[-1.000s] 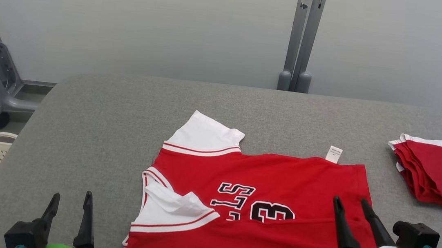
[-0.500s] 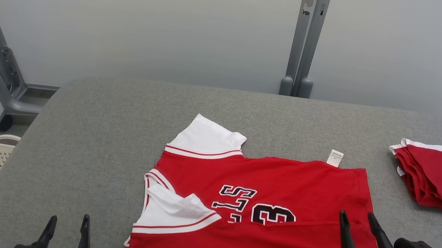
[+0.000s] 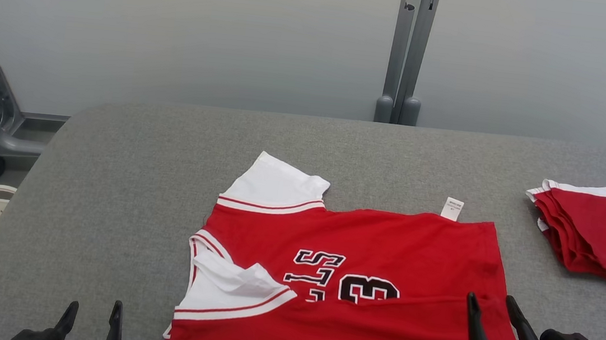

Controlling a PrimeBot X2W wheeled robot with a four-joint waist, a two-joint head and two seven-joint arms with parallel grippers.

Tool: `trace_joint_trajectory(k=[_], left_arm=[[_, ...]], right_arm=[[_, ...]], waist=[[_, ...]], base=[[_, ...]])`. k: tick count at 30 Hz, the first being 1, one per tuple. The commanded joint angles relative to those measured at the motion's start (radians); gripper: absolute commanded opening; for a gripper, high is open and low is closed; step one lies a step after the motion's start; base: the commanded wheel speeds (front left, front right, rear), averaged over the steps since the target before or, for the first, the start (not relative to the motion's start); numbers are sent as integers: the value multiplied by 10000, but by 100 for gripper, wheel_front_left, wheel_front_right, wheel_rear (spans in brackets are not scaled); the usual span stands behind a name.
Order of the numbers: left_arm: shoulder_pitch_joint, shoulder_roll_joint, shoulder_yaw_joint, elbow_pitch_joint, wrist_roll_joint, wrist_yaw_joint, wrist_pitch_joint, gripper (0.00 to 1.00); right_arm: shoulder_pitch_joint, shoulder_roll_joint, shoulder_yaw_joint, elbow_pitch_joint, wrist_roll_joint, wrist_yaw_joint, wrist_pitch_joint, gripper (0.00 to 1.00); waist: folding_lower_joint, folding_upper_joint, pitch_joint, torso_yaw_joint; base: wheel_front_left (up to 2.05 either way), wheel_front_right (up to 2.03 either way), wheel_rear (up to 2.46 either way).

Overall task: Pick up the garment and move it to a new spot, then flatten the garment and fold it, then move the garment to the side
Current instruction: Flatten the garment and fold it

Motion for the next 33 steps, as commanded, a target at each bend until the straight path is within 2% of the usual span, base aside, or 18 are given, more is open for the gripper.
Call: trace_joint_trajectory(k=[1,12,16,20,23,24,29,33], left_arm=[[-48,91,11,-42,6,68,33,100],[-72,101,-98,-118,26,117,79,100],[-393,42,-151,-89,-55,-33,161,100],[-1274,110,-439,163,28,-297,775,100],[-2115,137,-674,359,72,-509,1405,100],[-2115,137,-674,359,72,-509,1405,100],[-3825,74,-1086,1008,233,-900,2527,100],[-5553,-188,-1447,1689,333,-1284,3362,100]], right_arm=[[-43,-21,10,-15,-24,-1,29,100],[-54,-21,-17,-16,136,-1,161,100],[-231,-18,112,2,242,-1,660,100],[-836,-47,234,-335,-225,-1,1812,100],[-1327,-315,608,-579,-463,-1,2810,100],[-1327,-315,608,-579,-463,-1,2810,100],[-2563,-1054,1201,-770,-205,-3,4843,100],[-3761,-1748,1383,-826,111,-3,6436,100]], waist=[[0,0,31,-15],[0,0,138,-8],[0,0,261,-4],[0,0,526,-85],[0,0,797,-188],[0,0,797,-188],[0,0,1425,-459],[0,0,2296,-585]], base=[[0,0,0],[0,0,0],[0,0,0],[0,0,0],[0,0,0],[0,0,0],[0,0,0],[0,0,0]])
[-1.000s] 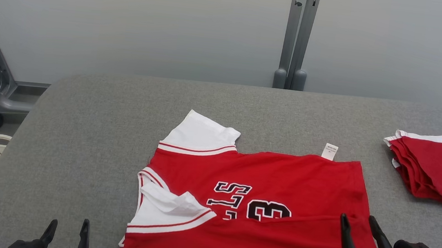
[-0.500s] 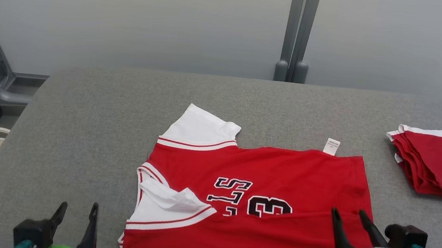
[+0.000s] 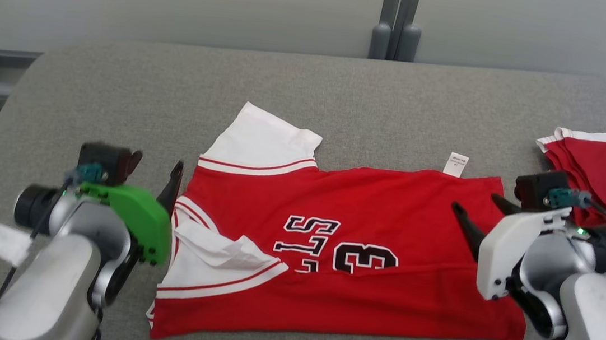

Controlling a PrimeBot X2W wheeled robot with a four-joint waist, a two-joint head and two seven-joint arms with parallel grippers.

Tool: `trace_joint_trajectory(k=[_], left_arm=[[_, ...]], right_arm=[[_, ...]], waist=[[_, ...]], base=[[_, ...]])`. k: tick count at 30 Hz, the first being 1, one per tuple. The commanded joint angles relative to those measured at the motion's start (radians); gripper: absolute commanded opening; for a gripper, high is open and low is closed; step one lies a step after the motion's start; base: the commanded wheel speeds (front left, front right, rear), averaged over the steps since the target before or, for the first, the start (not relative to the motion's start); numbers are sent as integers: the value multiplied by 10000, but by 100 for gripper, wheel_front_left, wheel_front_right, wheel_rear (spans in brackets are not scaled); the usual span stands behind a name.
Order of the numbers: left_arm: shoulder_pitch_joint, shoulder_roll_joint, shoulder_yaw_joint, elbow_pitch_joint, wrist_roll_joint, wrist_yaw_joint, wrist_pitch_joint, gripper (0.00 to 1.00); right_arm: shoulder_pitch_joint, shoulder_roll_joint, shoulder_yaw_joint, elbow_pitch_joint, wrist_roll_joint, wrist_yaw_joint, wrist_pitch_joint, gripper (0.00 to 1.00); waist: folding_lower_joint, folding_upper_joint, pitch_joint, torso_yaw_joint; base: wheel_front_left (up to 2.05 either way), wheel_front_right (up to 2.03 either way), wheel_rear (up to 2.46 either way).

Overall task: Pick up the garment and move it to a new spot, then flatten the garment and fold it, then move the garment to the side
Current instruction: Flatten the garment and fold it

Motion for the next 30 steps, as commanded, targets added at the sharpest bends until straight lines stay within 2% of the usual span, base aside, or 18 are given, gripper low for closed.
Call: trace_joint_trajectory(k=[1,8,20,25,30], left_arm=[[-621,-154,-75,186,27,-161,116,100],[-3449,-914,-380,2094,111,-717,805,100],[-6260,-954,-1050,4730,1000,-1126,1222,100],[-7159,-1054,-1298,5563,1306,-1005,1372,100],[-7771,-974,-1438,6265,1466,-1106,1556,100]], right_arm=[[-332,-224,65,-19,76,-5,292,100],[-1993,-1009,395,81,417,-5,1330,100],[-3827,-1539,777,576,321,-5,1436,100],[-4330,-1584,719,649,208,-5,1371,100],[-4645,-1550,901,732,224,-5,1139,100]], waist=[[0,0,920,-223],[0,0,2145,-656],[0,0,3703,-1456],[0,0,4298,-1697],[0,0,4675,-1941]], base=[[0,0,0],[0,0,0],[0,0,0],[0,0,0],[0,0,0]])
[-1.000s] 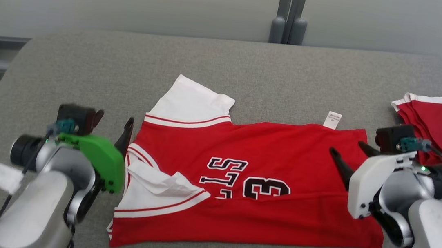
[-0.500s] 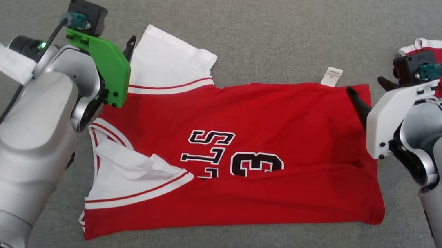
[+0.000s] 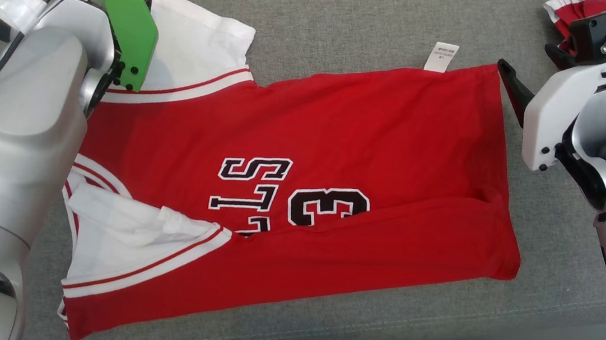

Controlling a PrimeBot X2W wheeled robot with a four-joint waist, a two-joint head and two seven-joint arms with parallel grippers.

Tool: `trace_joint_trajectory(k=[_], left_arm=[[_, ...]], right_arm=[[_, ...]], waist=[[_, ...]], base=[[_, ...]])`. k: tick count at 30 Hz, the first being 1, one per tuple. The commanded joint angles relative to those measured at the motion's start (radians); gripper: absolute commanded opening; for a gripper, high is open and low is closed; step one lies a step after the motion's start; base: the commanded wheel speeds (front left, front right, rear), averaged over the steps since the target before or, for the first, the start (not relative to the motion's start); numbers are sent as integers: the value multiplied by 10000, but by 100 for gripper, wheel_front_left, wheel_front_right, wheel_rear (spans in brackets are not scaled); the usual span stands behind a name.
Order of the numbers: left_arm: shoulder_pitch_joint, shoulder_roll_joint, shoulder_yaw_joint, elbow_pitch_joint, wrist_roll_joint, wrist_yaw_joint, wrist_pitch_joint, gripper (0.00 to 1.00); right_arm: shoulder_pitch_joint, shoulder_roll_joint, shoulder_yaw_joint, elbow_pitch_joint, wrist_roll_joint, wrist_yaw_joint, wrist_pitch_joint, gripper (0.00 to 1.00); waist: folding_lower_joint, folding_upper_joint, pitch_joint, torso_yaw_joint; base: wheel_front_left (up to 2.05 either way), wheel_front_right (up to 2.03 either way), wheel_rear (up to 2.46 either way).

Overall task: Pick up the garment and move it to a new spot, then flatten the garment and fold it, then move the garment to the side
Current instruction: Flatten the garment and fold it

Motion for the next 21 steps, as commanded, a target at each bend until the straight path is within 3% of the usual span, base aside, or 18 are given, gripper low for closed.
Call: trace_joint_trajectory(k=[1,13,14,15,17,19,21], left_arm=[[-306,67,-2,157,63,-59,58,100],[-977,224,-69,1305,45,178,335,99],[-988,180,-66,1350,6,153,332,80],[-991,133,-68,1402,-29,108,339,51],[-963,30,-73,1512,-125,5,419,29],[-932,-66,-50,1614,-257,-63,455,0],[-905,-162,-57,1705,-323,-91,468,0]], right_arm=[[-124,9,27,32,19,-5,-98,100],[-279,-58,59,263,-28,-5,-346,100],[-265,-75,46,283,-25,-5,-352,100],[-260,-90,34,290,-29,-5,-353,100],[-263,-122,45,313,-13,-5,-290,100],[-322,-160,44,322,2,-5,-258,100],[-388,-204,70,325,5,-5,-206,100]], waist=[[-2,0,459,-389],[-2,0,806,-478],[-2,0,821,-460],[-2,0,834,-437],[-2,0,857,-390],[-2,0,872,-353],[-2,0,882,-322]], base=[[0,0,0],[0,0,0],[0,0,0],[0,0,0],[0,0,0],[0,0,0],[0,0,0]])
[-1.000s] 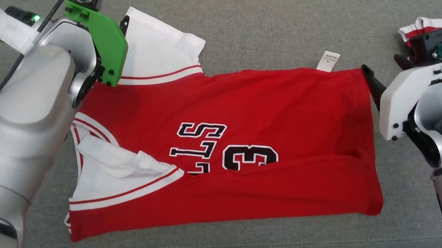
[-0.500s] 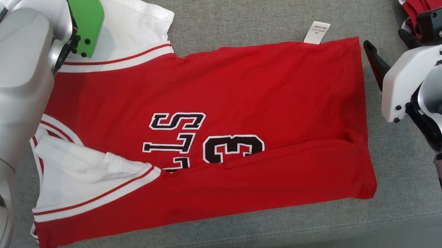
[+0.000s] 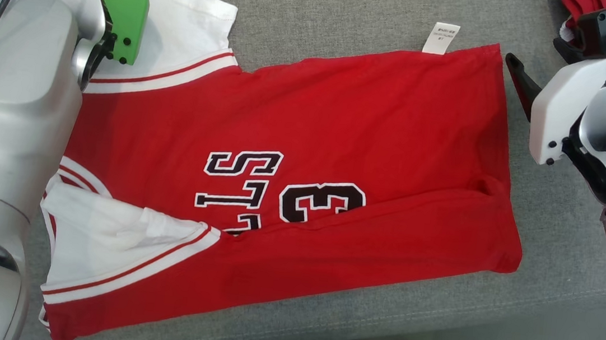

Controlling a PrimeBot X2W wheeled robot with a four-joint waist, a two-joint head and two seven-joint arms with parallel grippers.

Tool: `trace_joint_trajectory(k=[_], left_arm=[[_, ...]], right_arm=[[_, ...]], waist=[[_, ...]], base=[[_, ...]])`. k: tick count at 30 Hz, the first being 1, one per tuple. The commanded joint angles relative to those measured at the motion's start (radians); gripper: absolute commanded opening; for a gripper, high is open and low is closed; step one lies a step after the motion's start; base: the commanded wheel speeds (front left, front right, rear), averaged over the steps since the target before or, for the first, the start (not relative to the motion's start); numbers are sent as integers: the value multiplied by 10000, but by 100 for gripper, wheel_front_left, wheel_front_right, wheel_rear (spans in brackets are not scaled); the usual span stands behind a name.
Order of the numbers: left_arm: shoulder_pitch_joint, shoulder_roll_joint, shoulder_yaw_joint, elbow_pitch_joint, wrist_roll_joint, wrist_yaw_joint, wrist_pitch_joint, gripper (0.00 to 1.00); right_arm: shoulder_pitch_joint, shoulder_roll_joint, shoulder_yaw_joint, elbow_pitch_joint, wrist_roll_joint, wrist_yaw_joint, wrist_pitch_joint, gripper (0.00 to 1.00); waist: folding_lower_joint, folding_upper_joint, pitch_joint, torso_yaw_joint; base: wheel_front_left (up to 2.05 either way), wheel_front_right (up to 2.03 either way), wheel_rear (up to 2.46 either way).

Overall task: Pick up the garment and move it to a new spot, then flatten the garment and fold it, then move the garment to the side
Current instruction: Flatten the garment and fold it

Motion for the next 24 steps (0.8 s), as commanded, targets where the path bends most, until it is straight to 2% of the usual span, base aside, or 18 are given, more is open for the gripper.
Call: trace_joint_trajectory(k=[1,8,14,24], left_arm=[[203,1,-16,298,-133,-46,147,0],[307,-467,-60,510,-248,84,-99,0],[362,-743,-138,786,-359,-82,-310,0],[266,-968,-223,1201,-521,-215,-562,0]], right_arm=[[-171,-86,18,6,-9,-5,50,100],[-231,-286,-101,-92,-106,-5,-2,100],[-185,-242,-168,98,-164,-5,147,100],[-584,-237,488,850,366,-5,817,100]], waist=[[-1,-1,14,33],[-1,-1,69,265],[-1,-1,60,415],[-1,-1,77,627]], base=[[0,0,0],[0,0,0],[0,0,0],[0,0,0]])
